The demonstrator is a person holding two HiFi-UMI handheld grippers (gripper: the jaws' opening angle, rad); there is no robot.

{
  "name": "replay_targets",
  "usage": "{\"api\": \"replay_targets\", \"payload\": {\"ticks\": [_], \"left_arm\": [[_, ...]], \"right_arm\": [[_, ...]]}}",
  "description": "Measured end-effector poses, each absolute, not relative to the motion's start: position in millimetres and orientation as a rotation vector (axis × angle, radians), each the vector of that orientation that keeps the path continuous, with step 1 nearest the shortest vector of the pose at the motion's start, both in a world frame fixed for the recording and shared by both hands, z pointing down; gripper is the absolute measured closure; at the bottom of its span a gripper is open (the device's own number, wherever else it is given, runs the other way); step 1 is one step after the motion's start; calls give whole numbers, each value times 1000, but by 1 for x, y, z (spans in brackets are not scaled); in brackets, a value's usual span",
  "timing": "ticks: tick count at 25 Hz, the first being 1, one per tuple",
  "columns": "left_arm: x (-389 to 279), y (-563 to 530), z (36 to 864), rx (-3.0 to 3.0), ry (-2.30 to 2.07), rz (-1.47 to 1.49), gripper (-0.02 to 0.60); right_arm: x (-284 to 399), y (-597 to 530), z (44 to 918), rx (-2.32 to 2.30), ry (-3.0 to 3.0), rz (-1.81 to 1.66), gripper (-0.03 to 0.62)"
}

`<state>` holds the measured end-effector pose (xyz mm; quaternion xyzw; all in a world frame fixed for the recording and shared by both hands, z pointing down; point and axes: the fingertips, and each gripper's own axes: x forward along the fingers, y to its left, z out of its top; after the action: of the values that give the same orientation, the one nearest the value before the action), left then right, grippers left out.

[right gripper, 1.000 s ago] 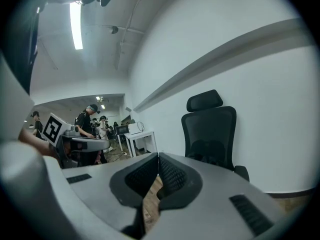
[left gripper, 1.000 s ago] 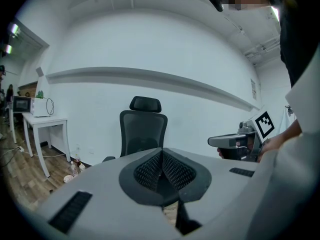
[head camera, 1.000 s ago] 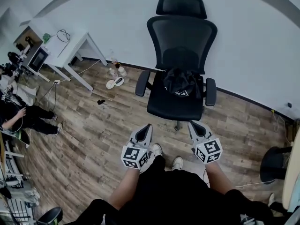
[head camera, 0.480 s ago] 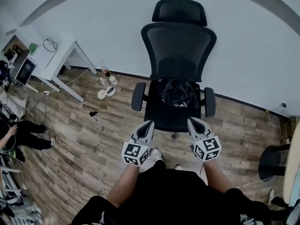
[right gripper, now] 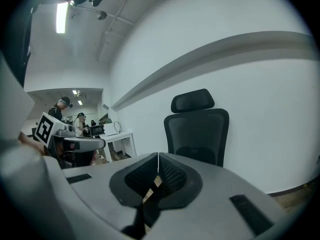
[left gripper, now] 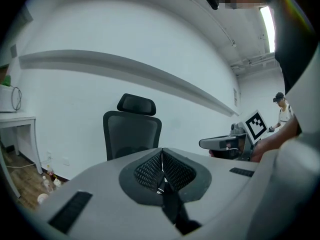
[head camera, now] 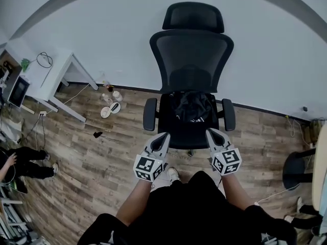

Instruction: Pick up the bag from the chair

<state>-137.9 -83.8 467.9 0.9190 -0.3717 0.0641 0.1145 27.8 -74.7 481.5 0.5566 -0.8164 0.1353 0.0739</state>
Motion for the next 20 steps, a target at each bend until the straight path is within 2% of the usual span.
{"api": "replay_targets", "payload": {"ticks": [10,20], "left_arm": [[-112,-106,484,2713,-961,227,560],[-80,-165,482,2701,-984,248,560]], "right_arm": [[46,-90,502,1740,-2356,483,572],[67,-159,509,1661,-2423,535,572]]}}
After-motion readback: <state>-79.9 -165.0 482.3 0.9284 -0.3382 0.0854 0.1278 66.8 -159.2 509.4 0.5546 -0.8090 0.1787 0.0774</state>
